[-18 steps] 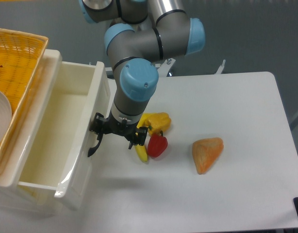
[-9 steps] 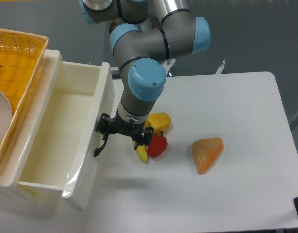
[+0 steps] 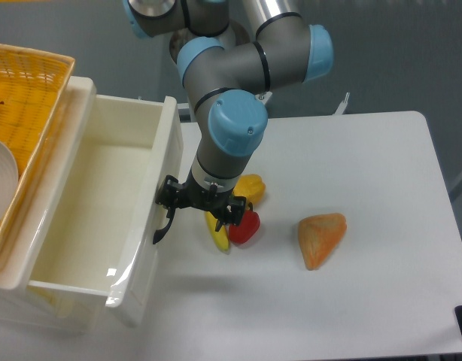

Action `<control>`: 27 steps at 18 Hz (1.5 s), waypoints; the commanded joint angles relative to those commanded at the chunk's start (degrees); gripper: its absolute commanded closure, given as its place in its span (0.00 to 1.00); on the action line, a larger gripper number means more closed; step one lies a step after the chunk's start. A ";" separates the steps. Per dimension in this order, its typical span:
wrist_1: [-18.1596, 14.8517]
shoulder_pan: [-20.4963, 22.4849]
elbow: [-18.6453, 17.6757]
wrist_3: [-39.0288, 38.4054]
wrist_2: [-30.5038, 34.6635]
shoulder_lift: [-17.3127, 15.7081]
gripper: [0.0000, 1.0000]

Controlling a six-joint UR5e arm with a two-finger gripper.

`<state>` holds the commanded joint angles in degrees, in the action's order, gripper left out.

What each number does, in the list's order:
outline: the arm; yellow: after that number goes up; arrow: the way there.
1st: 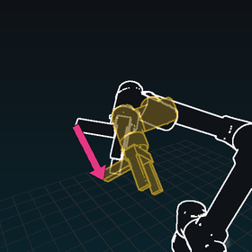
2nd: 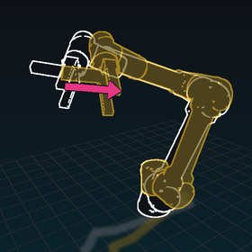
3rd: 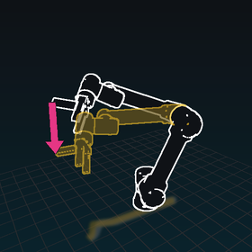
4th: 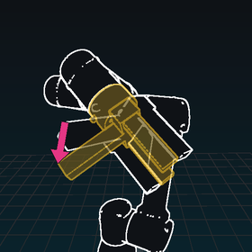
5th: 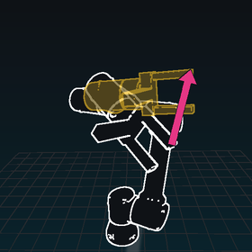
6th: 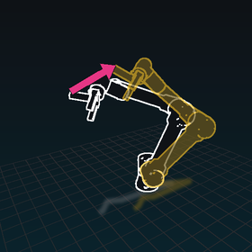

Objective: Slide open the top white drawer

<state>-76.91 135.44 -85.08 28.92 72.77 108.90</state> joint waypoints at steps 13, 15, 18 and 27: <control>-0.53 2.29 0.00 1.67 0.00 -0.09 0.00; -0.53 2.55 0.00 1.67 0.00 -0.09 0.00; -0.70 3.16 0.00 2.54 -0.09 -0.09 0.00; -0.70 3.78 -0.09 2.72 -0.26 0.00 0.00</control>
<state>-77.61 139.22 -85.17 31.64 72.51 108.90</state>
